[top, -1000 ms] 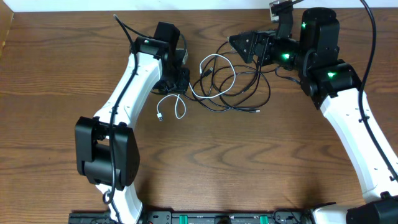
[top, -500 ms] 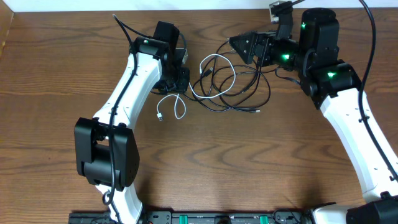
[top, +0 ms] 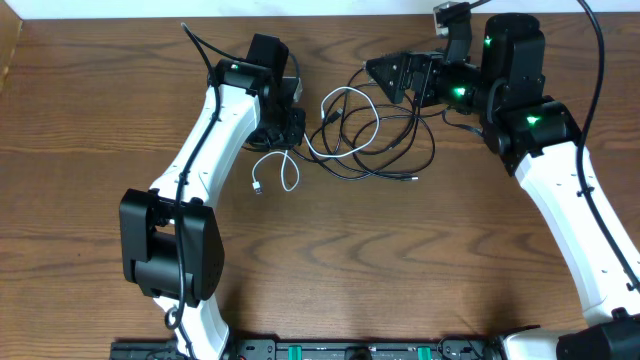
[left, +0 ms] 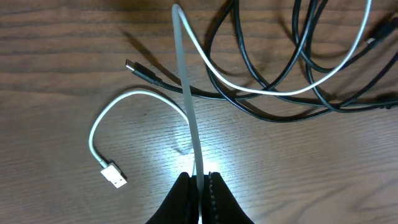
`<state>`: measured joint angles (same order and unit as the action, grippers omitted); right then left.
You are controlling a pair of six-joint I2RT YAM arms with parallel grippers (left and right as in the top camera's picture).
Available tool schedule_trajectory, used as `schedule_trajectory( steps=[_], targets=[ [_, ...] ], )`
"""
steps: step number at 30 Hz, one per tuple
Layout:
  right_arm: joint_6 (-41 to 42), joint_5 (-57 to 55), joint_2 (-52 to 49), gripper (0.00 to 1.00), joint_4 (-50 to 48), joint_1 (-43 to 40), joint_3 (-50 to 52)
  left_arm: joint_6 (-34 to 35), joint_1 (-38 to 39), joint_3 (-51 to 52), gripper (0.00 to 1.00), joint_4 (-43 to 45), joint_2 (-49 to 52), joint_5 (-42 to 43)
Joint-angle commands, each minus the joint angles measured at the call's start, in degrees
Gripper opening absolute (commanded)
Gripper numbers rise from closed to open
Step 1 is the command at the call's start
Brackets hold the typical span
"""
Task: Untangle cables
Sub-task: 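Lift the white cable with the left gripper and pull it up-left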
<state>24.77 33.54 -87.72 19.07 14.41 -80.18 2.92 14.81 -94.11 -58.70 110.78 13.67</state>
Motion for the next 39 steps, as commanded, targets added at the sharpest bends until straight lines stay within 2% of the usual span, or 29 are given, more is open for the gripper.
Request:
schedule_trajectory(
  steps=[1,7,10,17,24,31,39],
  targets=[
    [-0.6,-0.7,0.3,0.99,0.1,-0.3,-0.3,-0.3,0.1,-1.3,0.08,-0.2,-0.6,3.8],
    [-0.6,-10.2,0.3,0.99,1.6,-0.3,-0.3,-0.1,0.1,-4.5,0.08,0.9,-6.2,11.4],
    [-0.6,-14.7,0.3,0.99,3.8,-0.5,-0.3,2.7,0.1,-4.9,0.08,4.1,-11.1,14.5],
    [-0.6,-15.7,0.3,0.99,6.2,-0.6,-0.3,9.7,0.1,-4.9,0.07,12.9,-23.1,14.7],
    [-0.6,-15.6,0.3,0.99,6.8,-0.6,-0.3,12.7,0.1,-4.9,0.07,25.3,-31.2,14.6],
    [-0.6,-15.6,0.3,0.99,8.7,-0.6,-0.3,15.2,0.1,-4.9,0.07,36.8,-31.2,13.4],
    [-0.6,-15.6,0.3,0.99,10.5,-0.6,-0.3,15.2,0.1,-4.9,0.08,48.8,-25.7,3.1]
  ],
)
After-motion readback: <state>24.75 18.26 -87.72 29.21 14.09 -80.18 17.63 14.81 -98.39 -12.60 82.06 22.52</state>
